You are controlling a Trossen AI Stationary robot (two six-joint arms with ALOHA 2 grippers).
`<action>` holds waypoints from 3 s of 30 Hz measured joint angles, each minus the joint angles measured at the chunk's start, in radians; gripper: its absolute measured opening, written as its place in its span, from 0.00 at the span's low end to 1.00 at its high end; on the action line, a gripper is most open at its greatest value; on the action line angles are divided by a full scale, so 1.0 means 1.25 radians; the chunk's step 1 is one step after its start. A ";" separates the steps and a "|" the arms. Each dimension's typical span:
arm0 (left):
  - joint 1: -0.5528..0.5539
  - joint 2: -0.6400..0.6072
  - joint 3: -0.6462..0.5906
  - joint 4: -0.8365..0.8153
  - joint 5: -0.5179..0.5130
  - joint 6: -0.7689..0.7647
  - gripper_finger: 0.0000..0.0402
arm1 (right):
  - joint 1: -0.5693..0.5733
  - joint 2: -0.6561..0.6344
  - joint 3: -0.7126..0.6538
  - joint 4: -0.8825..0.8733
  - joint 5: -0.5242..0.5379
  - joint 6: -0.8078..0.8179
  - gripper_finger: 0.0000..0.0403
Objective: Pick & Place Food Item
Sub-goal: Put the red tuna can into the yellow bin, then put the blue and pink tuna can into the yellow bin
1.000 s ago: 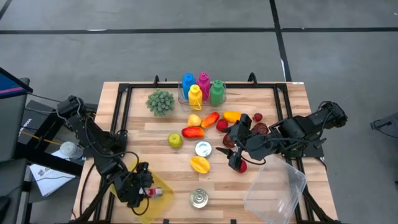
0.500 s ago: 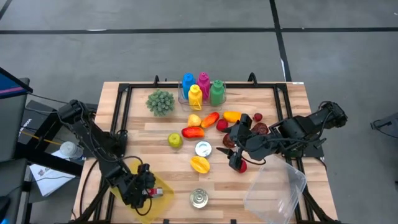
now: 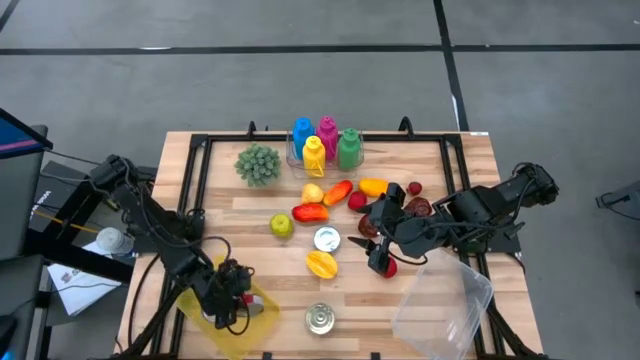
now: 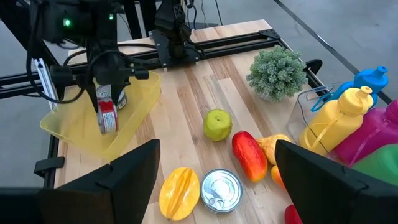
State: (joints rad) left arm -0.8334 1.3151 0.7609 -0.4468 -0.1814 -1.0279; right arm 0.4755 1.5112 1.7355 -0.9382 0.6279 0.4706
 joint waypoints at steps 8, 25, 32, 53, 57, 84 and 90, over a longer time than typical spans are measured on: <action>0.004 -0.061 -0.018 0.045 0.122 0.049 0.33 | 0.000 0.000 0.000 0.001 0.000 0.000 0.77; 0.108 -0.071 -0.243 0.394 0.298 0.015 0.33 | 0.000 0.000 0.000 0.003 0.000 0.000 0.77; 0.113 -0.071 -0.245 0.397 0.298 0.064 0.44 | 0.000 0.000 0.000 0.003 0.000 0.000 0.77; 0.159 -0.196 -0.245 0.321 0.242 0.002 0.78 | -0.001 0.000 0.000 0.002 0.000 -0.006 0.77; 0.159 -0.289 -0.245 0.326 0.219 0.003 0.74 | -0.001 0.000 0.000 0.000 0.000 -0.006 0.77; 0.241 -0.109 0.171 0.158 -0.109 0.488 0.56 | 0.009 0.000 0.000 -0.006 -0.006 0.064 0.77; 0.276 0.020 0.303 -0.029 -0.116 0.478 0.52 | 0.030 0.000 0.000 -0.017 -0.106 0.091 0.77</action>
State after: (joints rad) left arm -0.4885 1.3403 1.1396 -0.4829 -0.3267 -0.4308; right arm 0.5133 1.5112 1.7355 -0.9593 0.4951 0.5841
